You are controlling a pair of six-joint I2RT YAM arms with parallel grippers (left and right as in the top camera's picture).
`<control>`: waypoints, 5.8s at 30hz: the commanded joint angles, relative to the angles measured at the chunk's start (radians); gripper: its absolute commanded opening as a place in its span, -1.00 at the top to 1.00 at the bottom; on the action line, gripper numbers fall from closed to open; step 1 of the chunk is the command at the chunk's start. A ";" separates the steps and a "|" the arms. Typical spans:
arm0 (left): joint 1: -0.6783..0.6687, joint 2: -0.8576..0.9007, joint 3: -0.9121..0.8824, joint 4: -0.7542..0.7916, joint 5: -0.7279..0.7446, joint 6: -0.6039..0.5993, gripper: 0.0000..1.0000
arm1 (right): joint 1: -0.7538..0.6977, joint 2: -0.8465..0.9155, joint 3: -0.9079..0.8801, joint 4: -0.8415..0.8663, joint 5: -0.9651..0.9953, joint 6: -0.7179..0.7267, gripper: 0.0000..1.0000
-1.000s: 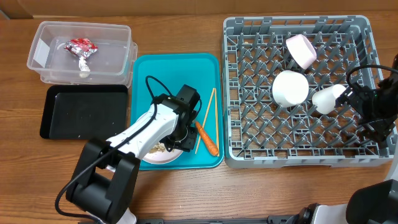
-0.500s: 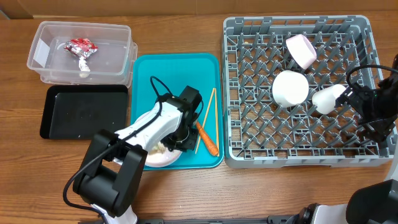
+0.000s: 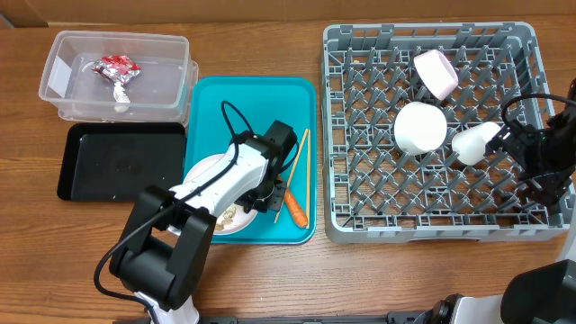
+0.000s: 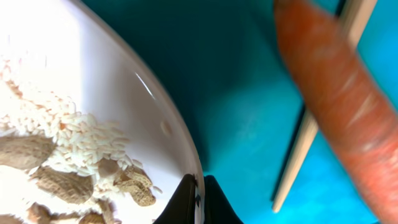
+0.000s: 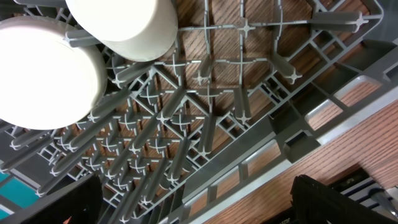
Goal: Sort waste into correct bins and load items into the dishwasher
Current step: 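Reach the left gripper to the white plate and grasp its rim, then lift the plate and carry it left over the black tray, then tilt the plate to dump rice and peanuts onto the black tray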
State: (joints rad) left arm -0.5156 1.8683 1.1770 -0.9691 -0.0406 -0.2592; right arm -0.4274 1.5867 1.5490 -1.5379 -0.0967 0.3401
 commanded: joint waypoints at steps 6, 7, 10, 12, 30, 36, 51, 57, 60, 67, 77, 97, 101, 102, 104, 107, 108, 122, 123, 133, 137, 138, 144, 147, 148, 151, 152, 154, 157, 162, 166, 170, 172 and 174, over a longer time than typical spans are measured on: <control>0.011 0.019 0.147 -0.061 -0.128 -0.006 0.92 | 0.000 -0.021 -0.002 0.002 0.006 -0.001 -1.00; 0.011 0.019 0.158 -0.070 -0.127 -0.006 0.92 | 0.000 -0.021 -0.002 0.002 0.006 -0.001 -1.00; 0.011 0.019 0.193 -0.101 -0.127 -0.006 0.92 | 0.000 -0.021 -0.002 0.002 0.006 -0.001 -1.00; 0.011 0.019 0.217 -0.121 -0.128 -0.006 0.92 | 0.000 -0.021 -0.002 0.002 0.006 -0.001 -1.00; 0.013 0.019 0.346 -0.210 -0.212 -0.006 0.92 | 0.000 -0.021 -0.002 -0.002 0.006 -0.001 -1.00; 0.013 0.019 0.368 -0.230 -0.233 -0.006 0.92 | 0.000 -0.021 -0.002 -0.002 0.006 -0.001 -1.00; 0.046 0.018 0.397 -0.290 -0.300 -0.079 0.92 | 0.000 -0.021 -0.002 -0.002 0.006 -0.001 -1.00; 0.119 0.006 0.397 -0.288 -0.251 -0.082 0.92 | 0.000 -0.021 -0.002 -0.002 0.006 -0.001 -1.00; 0.162 -0.016 0.397 -0.285 -0.233 -0.079 0.92 | 0.000 -0.021 -0.002 -0.002 0.006 -0.001 -1.00; 0.253 -0.082 0.397 -0.265 -0.119 -0.011 0.92 | 0.000 -0.021 -0.002 -0.003 0.010 -0.001 -1.00; 0.463 -0.098 0.397 -0.250 0.147 0.143 0.92 | 0.000 -0.021 -0.002 -0.009 0.010 -0.001 -1.00; 0.770 -0.124 0.417 -0.214 0.498 0.291 0.92 | 0.000 -0.021 -0.002 -0.015 0.010 -0.001 -1.00; 0.832 -0.143 0.444 -0.193 0.594 0.290 0.92 | 0.000 -0.021 -0.002 -0.016 0.010 -0.001 -1.00; 0.848 -0.143 0.448 -0.192 0.626 0.290 0.92 | 0.000 -0.021 -0.002 -0.016 0.010 -0.001 -1.00; 0.881 -0.143 0.449 -0.186 0.688 0.278 0.92 | 0.000 -0.021 -0.002 -0.016 0.010 -0.001 -1.00; 0.938 -0.143 0.449 -0.187 0.789 0.278 0.92 | 0.000 -0.021 -0.002 -0.016 0.018 -0.001 -1.00; 0.946 -0.143 0.449 -0.188 0.802 0.278 0.92 | 0.000 -0.021 -0.002 -0.016 0.017 -0.001 -1.00; 1.040 -0.143 0.449 -0.199 0.954 0.282 0.92 | 0.000 -0.021 -0.002 -0.016 0.017 -0.001 -1.00; 1.040 -0.143 0.449 -0.199 0.954 0.282 0.92 | 0.000 -0.021 -0.002 -0.016 0.017 -0.001 -1.00; 1.040 -0.141 0.449 -0.182 0.942 0.224 0.92 | 0.000 -0.021 -0.002 -0.019 0.017 -0.001 -1.00; 1.044 -0.139 0.448 -0.182 0.861 0.215 0.92 | 0.000 -0.021 -0.002 -0.022 0.018 -0.001 -1.00; 1.047 -0.130 0.447 -0.182 0.882 0.169 0.92 | 0.000 -0.021 -0.002 -0.021 0.017 -0.001 -1.00; 1.054 -0.121 0.446 -0.186 0.921 0.189 0.92 | 0.000 -0.021 -0.002 -0.021 0.017 -0.001 -1.00; 1.056 -0.117 0.446 -0.188 0.960 0.219 0.92 | 0.000 -0.021 -0.002 -0.022 0.017 -0.001 -1.00; 1.056 -0.117 0.446 -0.204 1.011 0.293 0.92 | 0.000 -0.021 -0.002 -0.024 0.017 -0.001 -1.00; 1.061 -0.106 0.446 -0.150 0.983 0.315 0.92 | 0.000 -0.021 -0.002 -0.028 0.017 -0.001 -1.00; 1.061 -0.103 0.446 -0.156 0.954 0.255 0.92 | 0.000 -0.021 -0.002 -0.027 0.017 -0.001 -1.00; 1.061 -0.103 0.446 -0.177 0.956 0.337 0.92 | 0.000 -0.021 -0.002 -0.027 0.017 -0.001 -1.00; 1.067 -0.093 0.446 -0.152 0.888 0.240 0.92 | 0.000 -0.021 -0.002 -0.027 0.017 -0.001 -1.00; 1.065 -0.088 0.446 -0.168 0.980 0.258 0.92 | 0.000 -0.021 -0.002 -0.028 0.017 -0.001 -1.00; 1.067 -0.090 0.446 -0.199 1.002 0.345 0.92 | 0.000 -0.021 -0.002 -0.029 0.017 -0.001 -1.00; 1.065 -0.090 0.446 -0.219 0.919 0.297 0.92 | 0.000 -0.021 -0.002 -0.025 0.017 -0.001 -1.00; 1.064 -0.090 0.446 -0.233 0.903 0.298 0.92 | 0.000 -0.021 -0.002 -0.024 0.017 -0.001 -1.00; 1.062 -0.090 0.446 -0.249 0.939 0.311 0.92 | 0.000 -0.021 -0.002 -0.024 0.017 -0.001 -1.00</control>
State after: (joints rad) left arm 0.5442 1.7695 1.6016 -1.2003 0.8787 0.0128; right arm -0.4274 1.5867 1.5486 -1.5642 -0.0887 0.3397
